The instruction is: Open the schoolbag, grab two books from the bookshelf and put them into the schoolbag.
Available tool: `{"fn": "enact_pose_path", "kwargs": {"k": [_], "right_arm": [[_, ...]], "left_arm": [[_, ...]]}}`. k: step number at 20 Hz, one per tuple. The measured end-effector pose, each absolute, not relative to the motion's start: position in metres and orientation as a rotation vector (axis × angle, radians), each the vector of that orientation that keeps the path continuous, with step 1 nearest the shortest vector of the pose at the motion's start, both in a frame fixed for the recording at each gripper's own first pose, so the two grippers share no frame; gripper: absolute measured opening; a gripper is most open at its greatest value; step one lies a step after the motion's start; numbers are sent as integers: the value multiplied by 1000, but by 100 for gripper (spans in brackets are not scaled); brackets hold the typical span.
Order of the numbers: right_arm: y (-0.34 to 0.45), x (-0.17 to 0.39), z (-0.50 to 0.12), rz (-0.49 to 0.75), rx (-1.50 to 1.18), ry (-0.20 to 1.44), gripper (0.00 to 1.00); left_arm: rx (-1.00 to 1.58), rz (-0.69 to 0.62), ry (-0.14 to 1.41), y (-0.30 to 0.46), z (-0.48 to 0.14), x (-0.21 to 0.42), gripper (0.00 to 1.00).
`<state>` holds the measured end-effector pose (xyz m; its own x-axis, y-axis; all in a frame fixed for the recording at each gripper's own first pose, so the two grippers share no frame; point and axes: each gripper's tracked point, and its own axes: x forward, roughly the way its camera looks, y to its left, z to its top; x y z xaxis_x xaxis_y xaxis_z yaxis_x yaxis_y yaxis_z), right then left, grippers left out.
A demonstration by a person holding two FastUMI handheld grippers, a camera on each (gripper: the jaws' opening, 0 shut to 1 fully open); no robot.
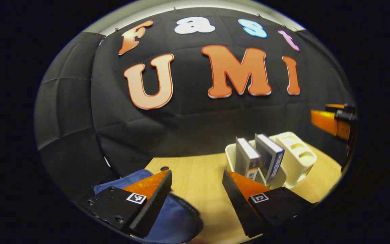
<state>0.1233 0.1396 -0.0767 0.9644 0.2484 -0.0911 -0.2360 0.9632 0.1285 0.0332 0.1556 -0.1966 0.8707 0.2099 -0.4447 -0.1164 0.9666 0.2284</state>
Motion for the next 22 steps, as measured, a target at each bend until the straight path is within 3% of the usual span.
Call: {"fn": "enact_pose_path", "kwargs": {"k": [11, 22], "right_arm": [[121, 152, -112, 207, 104, 173, 96], [115, 156, -124, 183, 96, 191, 96]], "left_arm": [[664, 116, 889, 193, -338, -71, 95], [863, 102, 1057, 212, -397, -109, 94]]}}
